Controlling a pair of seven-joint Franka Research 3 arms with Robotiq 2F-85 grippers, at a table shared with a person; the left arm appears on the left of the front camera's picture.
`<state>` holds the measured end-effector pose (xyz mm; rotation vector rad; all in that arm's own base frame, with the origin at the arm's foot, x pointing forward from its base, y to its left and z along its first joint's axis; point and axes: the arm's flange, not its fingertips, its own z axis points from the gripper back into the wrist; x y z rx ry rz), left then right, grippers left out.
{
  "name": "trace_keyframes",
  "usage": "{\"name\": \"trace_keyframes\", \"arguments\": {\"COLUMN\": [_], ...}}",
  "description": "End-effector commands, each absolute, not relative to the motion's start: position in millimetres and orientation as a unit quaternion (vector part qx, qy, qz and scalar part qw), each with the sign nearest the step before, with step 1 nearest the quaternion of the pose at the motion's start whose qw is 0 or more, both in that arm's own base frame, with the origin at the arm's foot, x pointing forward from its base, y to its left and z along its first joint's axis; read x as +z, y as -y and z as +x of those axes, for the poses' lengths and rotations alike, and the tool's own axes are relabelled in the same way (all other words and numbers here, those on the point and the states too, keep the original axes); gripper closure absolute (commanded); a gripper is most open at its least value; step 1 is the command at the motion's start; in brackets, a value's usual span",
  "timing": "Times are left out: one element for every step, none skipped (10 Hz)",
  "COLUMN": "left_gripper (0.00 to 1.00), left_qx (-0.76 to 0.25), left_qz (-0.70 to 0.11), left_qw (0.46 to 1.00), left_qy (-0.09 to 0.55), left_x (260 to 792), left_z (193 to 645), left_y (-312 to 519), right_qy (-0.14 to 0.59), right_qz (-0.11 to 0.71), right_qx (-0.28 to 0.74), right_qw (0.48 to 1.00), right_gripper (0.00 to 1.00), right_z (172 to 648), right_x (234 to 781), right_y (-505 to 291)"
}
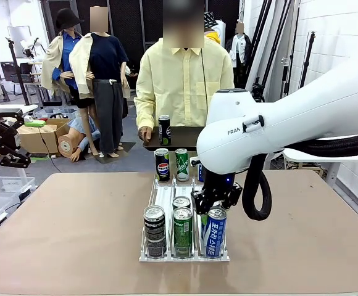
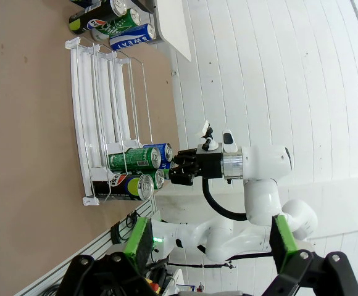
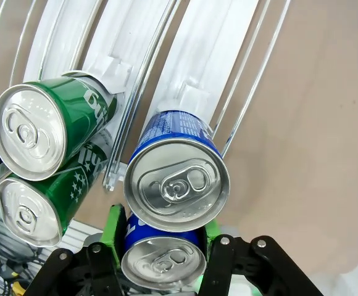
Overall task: Retrieve and hand over the desired beverage to the person.
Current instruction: Pick up another can of the same type that the person held from the Automatic Can Dispenser.
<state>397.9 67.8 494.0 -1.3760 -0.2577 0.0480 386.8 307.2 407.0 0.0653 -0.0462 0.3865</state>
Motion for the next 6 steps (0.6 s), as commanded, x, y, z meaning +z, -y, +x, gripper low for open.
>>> {"name": "trace_keyframes", "arguments": {"left_gripper": [0.0, 0.0, 0.0, 0.0, 0.0, 0.0], "left_qx": [0.022, 0.022, 0.022, 0.022, 0.022, 0.022], "left_qz": [-0.636, -0.636, -0.636, -0.636, -0.636, -0.636], "left_qw": [0.761, 0.761, 0.761, 0.761, 0.761, 0.761], "left_qy": [0.122, 0.122, 0.122, 0.122, 0.122, 0.122], "left_x": [495.9, 495.9, 495.9, 495.9, 495.9, 495.9], "left_z": [395.9, 395.9, 395.9, 395.9, 395.9, 395.9], "left_y": [-68.0, -68.0, -68.0, -68.0, -68.0, -68.0], "right_qy": [0.023, 0.023, 0.023, 0.025, 0.022, 0.02], "right_qz": [0.032, 0.032, 0.032, 0.041, 0.046, 0.049], "right_qx": [0.197, 0.197, 0.192, 0.196, 0.198, 0.196], "right_qw": [0.98, 0.98, 0.981, 0.979, 0.979, 0.979], "right_gripper": [1.0, 1.0, 1.0, 1.0, 1.0, 1.0], "right_z": [386.8, 386.8, 386.8, 389.2, 389.8, 390.1], "right_x": [406.8, 406.8, 407.0, 413.4, 417.0, 420.8], "right_y": [-306.9, -306.9, -307.2, -309.7, -311.6, -313.9]}}
